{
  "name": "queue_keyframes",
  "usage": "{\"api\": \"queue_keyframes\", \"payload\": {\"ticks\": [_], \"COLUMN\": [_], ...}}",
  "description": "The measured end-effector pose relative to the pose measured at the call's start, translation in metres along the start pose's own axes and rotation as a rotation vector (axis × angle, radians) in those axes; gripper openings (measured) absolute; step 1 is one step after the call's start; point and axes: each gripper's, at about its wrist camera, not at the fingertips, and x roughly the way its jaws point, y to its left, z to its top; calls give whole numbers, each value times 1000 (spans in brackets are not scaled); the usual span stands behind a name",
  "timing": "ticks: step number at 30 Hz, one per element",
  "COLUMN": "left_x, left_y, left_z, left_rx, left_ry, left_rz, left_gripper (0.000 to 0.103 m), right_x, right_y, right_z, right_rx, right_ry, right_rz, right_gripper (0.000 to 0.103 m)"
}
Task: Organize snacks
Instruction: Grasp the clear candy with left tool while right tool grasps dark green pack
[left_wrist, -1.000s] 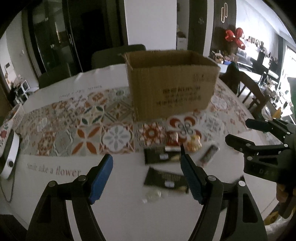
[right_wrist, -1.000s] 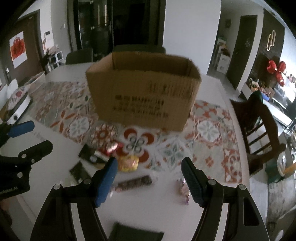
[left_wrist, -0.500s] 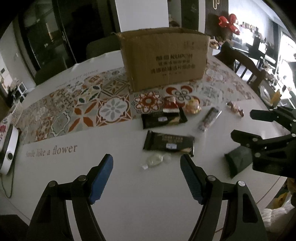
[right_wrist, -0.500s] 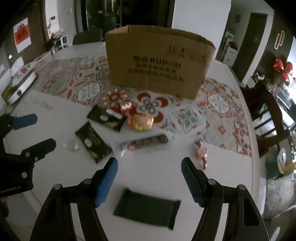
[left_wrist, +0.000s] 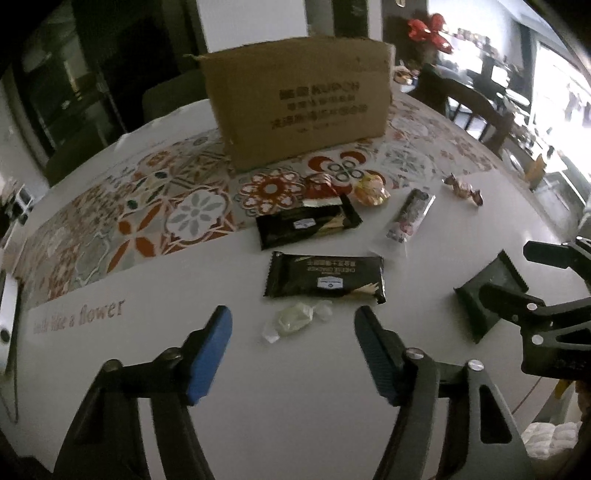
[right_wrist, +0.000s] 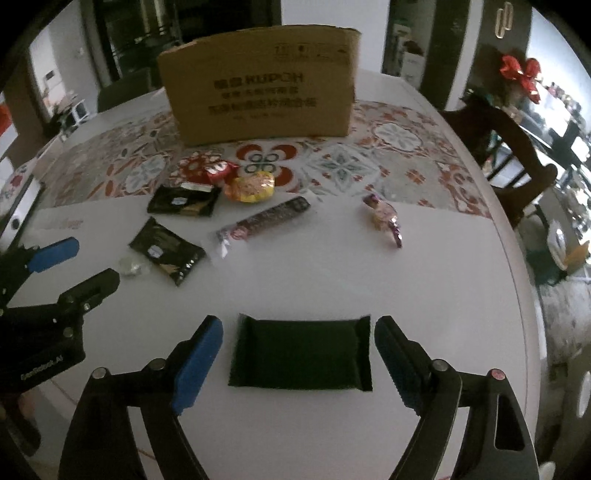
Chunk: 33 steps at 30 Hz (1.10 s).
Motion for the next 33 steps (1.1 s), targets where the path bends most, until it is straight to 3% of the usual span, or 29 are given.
{"api": "queue_keyframes", "payload": {"ticks": [5, 7, 8, 12, 20, 29, 31, 33], "left_x": [12, 16, 18, 22, 31, 34, 33, 32], "left_y": [0, 0, 0, 0, 3, 8, 8, 8], "left_z": [0, -1, -1, -2, -2, -4, -6, -6], "left_rx": [36, 43, 47, 54, 23, -13, -29, -42], "left_ry": [10, 12, 13, 18, 35, 63, 70, 77], "left_rz": [-28, -32, -35, -47, -75, -79, -87, -101], "left_gripper": [60, 60, 60, 59, 53, 30, 28, 27], "right_x": [11, 14, 15, 13, 31, 39, 39, 36], "right_y": [5, 6, 7, 8, 0, 1, 1, 2], "right_z": [-8, -10, -10, -11, -10, -10, -10, -9], "right_rx": [6, 2, 3, -21, 30, 42, 41, 33], "right_ry": [31, 40, 44, 19, 85, 105, 97, 82], "right_rz": [6, -2, -11, -71, -61, -61, -61, -60], "right_gripper": [85, 90, 97, 101, 101, 101, 99, 88]}}
